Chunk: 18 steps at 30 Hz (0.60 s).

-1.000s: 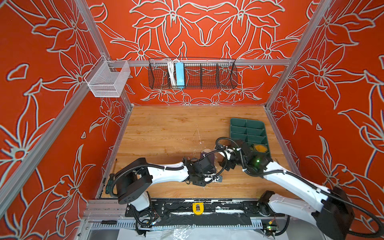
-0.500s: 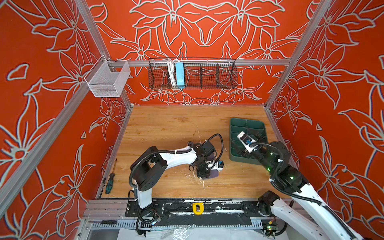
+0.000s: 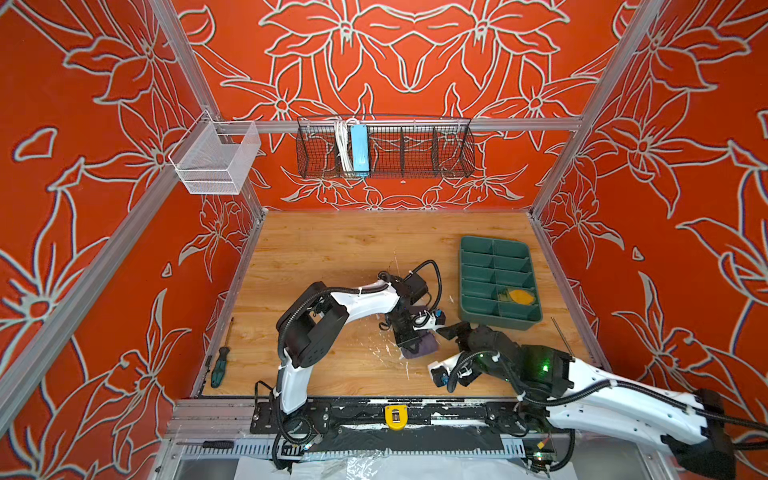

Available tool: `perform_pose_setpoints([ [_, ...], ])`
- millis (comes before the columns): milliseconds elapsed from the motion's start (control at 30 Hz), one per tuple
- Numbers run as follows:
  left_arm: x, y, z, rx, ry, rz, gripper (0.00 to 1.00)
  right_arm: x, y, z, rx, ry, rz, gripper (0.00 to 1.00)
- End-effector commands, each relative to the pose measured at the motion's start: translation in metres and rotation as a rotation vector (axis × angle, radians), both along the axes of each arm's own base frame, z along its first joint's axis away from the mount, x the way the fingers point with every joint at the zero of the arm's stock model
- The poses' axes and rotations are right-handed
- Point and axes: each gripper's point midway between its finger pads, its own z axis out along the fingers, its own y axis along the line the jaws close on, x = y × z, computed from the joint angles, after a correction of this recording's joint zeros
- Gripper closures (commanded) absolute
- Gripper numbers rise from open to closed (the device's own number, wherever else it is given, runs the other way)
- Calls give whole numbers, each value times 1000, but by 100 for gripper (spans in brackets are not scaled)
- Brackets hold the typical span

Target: Roll the socks

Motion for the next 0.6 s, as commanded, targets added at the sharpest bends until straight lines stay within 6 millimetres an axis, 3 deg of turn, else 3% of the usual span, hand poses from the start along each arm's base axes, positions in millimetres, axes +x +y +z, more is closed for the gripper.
perform_pose_setpoints([
  [0,-9,7,-14,40,62,4,94,6,23,-14,25,8,16,8],
  [167,-14,8,-14,29,76,-5,94,19,36,-47,-22,33,-43,11],
  [400,-18,10,-12,11,78,4,94,33,26,-83,-52,74,-138,13],
  [467,-18,9,-12,8,78,7,94,35,26,-88,-52,85,-153,17],
  [567,-17,7,-10,-1,76,6,94,35,26,-96,-82,101,-160,31],
])
